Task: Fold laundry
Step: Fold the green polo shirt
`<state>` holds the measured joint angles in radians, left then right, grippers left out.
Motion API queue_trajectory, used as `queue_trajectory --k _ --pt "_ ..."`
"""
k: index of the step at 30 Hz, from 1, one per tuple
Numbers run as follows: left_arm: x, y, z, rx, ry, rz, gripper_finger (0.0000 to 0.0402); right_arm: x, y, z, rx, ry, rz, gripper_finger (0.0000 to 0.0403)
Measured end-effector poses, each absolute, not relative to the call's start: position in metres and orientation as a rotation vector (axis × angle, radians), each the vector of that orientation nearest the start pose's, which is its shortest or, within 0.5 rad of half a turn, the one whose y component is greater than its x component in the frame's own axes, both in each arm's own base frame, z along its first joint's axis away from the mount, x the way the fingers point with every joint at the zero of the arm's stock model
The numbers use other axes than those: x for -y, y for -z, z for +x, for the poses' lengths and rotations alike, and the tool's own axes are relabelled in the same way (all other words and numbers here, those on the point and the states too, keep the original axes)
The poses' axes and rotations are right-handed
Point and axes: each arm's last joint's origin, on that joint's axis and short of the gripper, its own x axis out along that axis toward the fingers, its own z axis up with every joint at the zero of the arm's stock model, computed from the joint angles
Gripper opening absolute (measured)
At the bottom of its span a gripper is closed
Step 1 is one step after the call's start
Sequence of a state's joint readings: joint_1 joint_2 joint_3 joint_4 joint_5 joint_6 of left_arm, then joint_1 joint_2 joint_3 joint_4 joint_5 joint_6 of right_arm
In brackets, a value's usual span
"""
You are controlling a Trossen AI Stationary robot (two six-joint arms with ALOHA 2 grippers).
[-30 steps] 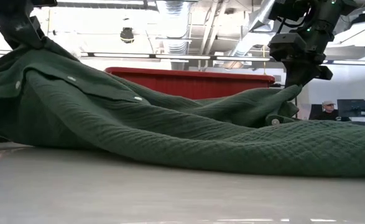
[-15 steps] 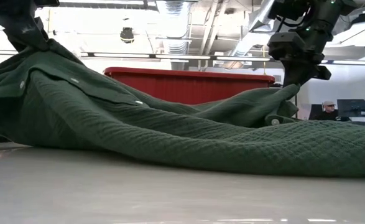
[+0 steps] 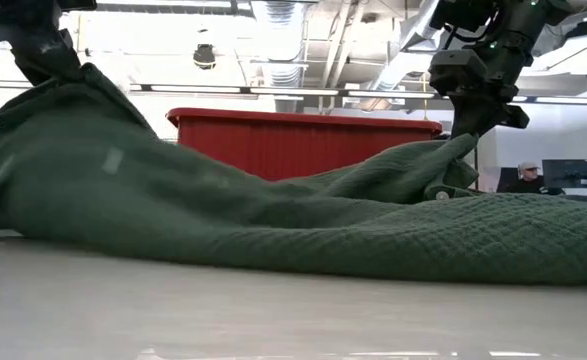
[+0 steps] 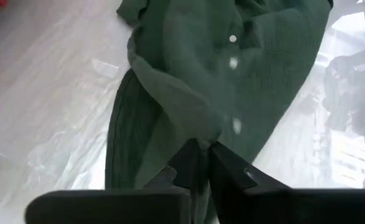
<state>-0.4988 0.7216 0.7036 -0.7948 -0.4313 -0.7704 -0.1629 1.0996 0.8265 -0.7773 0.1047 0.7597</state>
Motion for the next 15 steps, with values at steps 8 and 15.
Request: queue_trajectory --k 8,15 --pt "0.0531 -0.265 0.122 -0.705 -0.204 -0.373 0.0029 0.0354 -0.2467 0.1972 -0.909 0.63 0.713 0.0021" --pt "0.0508 -0.2642 0.1211 -0.69 -0.258 -0.347 0.0001 0.0354 -0.2467 0.1972 -0.909 0.63 0.714 0.0021"
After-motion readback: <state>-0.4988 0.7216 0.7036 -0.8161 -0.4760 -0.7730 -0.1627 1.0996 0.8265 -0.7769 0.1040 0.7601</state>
